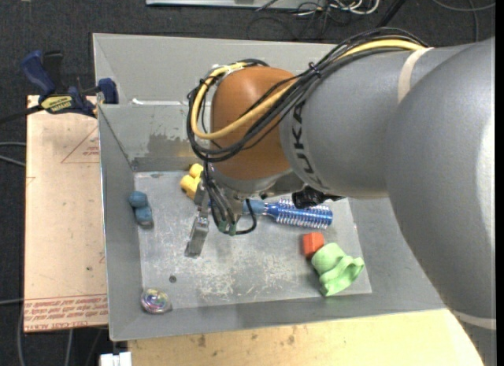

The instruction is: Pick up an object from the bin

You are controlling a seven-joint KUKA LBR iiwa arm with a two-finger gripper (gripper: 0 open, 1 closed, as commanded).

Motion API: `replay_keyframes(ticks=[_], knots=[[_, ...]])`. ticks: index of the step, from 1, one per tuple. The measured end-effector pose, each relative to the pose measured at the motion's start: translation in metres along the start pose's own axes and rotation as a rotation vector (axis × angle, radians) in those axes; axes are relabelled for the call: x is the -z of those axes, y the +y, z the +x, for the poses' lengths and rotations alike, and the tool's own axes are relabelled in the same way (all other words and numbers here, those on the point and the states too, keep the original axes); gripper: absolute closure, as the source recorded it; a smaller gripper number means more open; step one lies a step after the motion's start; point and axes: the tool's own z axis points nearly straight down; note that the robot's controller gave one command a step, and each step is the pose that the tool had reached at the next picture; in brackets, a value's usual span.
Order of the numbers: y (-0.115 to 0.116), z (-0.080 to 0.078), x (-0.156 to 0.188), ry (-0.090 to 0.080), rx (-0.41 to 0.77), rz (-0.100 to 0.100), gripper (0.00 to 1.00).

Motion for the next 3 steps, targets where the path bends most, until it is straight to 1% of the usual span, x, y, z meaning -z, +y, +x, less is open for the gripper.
replay_keyframes(ticks=[1,2,3], knots=[[-0.085,-0.048,-0.088,0.01,0.429,0.007,0.0],[-0.097,-0.095,-0.056,0.001,0.204,0.003,0.0],[-0.097,-0.094,-0.056,0.003,0.203,0.002,1.0]])
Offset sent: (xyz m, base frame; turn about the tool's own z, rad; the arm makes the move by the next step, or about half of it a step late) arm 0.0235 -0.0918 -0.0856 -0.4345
